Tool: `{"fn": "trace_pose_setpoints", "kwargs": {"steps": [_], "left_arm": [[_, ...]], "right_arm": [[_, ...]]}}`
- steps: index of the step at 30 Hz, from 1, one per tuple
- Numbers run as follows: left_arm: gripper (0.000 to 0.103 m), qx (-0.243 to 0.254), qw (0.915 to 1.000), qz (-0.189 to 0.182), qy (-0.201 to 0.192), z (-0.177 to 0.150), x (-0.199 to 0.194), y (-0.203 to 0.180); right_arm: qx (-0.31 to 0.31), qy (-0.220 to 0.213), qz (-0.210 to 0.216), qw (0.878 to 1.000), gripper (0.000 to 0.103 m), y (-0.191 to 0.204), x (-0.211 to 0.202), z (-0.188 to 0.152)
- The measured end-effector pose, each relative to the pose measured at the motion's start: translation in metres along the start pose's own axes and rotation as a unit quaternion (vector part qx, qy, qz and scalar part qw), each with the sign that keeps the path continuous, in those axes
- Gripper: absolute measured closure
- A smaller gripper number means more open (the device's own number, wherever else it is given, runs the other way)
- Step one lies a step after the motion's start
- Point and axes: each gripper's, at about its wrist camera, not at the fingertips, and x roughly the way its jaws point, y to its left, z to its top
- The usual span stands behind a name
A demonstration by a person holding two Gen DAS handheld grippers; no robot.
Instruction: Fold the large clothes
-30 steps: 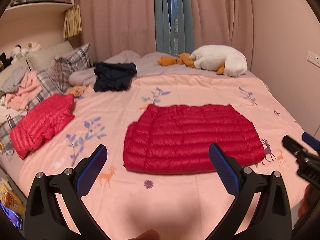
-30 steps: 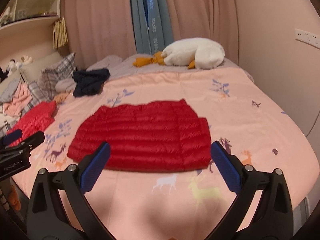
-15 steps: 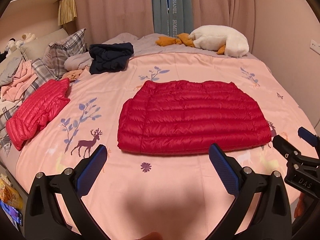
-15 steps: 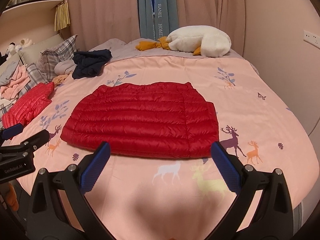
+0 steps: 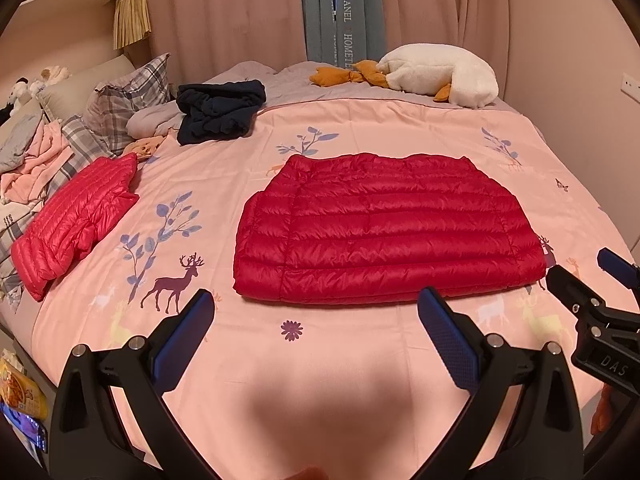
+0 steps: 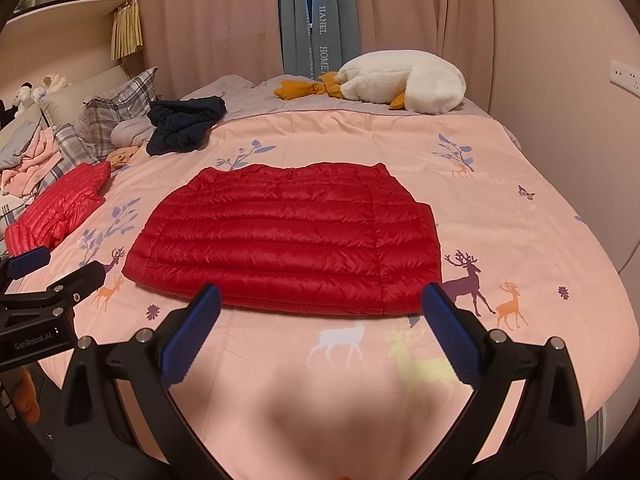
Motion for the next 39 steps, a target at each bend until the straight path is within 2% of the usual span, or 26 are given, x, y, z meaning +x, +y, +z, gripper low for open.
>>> {"fn": "trace_pose_setpoints", "kwargs": {"steps": [39], "left_arm": [[0.001, 0.002, 1.0, 0.006, -0.004, -0.0014, -0.0047, -0.0008]], "right_arm": [[-0.008, -0.003, 0.007, 1.0, 0.002, 0.0107, -0.005, 0.0022]]}}
